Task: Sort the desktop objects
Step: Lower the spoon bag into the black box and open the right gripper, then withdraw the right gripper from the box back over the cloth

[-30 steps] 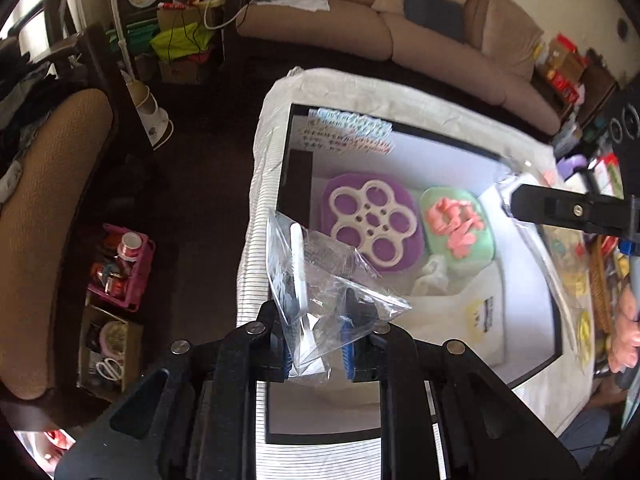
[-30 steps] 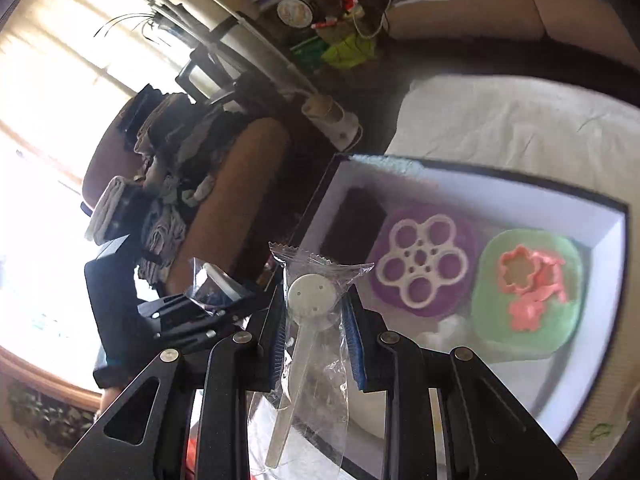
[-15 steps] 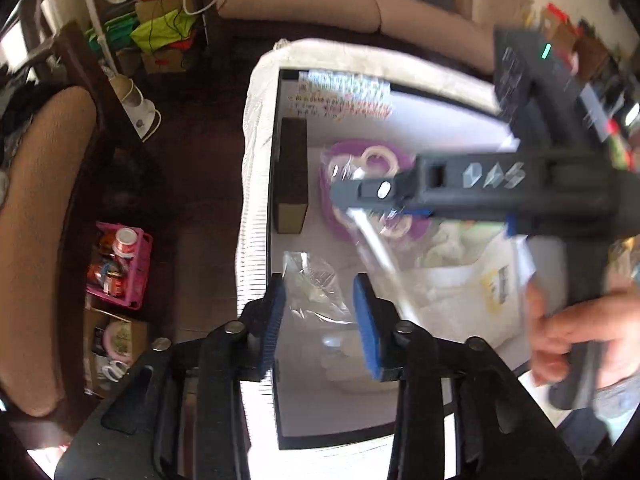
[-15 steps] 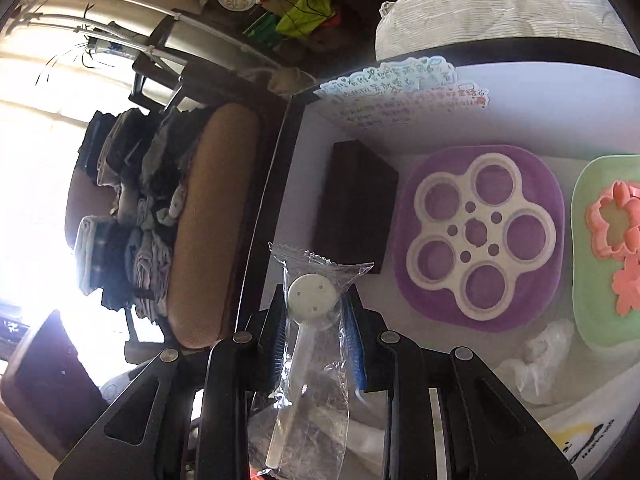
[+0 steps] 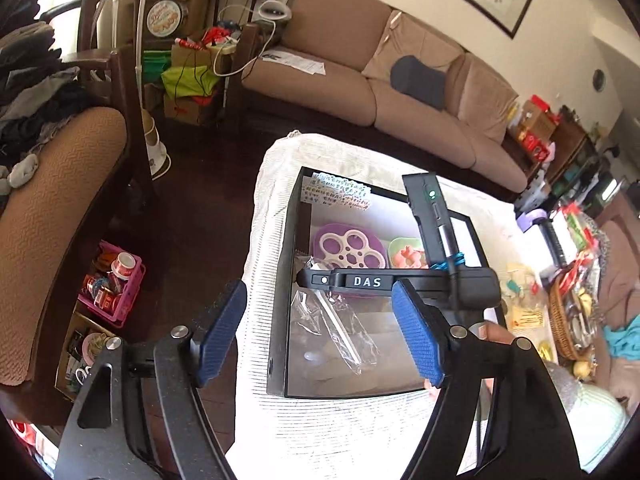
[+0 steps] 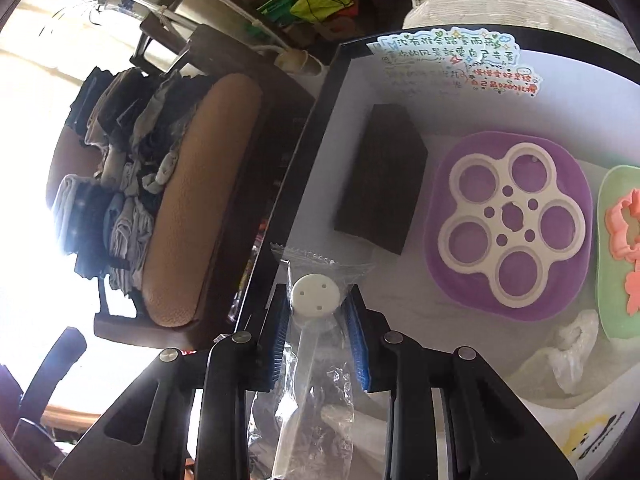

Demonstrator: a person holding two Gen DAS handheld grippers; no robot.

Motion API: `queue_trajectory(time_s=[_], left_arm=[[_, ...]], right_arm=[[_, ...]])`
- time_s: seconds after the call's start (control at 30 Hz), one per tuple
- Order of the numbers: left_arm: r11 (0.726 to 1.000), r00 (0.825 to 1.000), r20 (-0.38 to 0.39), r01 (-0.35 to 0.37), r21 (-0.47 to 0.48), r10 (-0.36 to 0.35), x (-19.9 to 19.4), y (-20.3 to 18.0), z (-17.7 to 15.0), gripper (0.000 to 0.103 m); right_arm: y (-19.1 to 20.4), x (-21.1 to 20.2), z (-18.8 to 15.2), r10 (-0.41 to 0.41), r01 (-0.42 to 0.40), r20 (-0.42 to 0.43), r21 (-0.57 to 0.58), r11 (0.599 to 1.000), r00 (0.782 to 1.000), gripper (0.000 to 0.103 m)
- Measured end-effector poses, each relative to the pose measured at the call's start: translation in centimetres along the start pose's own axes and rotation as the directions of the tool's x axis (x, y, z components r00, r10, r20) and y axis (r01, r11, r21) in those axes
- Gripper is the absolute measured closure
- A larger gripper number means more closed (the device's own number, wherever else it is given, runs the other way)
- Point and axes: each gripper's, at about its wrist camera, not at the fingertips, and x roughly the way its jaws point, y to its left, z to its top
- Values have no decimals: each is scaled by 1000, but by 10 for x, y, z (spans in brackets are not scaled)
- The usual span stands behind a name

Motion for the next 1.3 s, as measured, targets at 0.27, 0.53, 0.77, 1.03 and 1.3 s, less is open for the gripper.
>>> queue_trajectory(time_s=[0.27,0.53,0.77,1.03,1.3], left_arm=[[1000,999,-27,17,-19,-17,4,6,-11,30],[1000,998,-66,21,-23,-22,10,-2,-26,30],[999,990,-135,32,-33,-37,33,-10,-48,30],[994,990,-134,31,-103,-44,40,-8,-63,29],[997,996,-47,73,6,-72,12,-86,-84,0]], right_arm=[[-20,-14,-12,10,-7,-28,101,995,1000,48],[-10,-49,-21,-99,95,-45,-82,992,994,40],[-20,-54,-37,-106,98,-67,-117,988,992,40],[-25,-106,-51,-138,139,23,-178,974,990,44],[-50,-207,-124,-142,182,177,-235,955,974,32]])
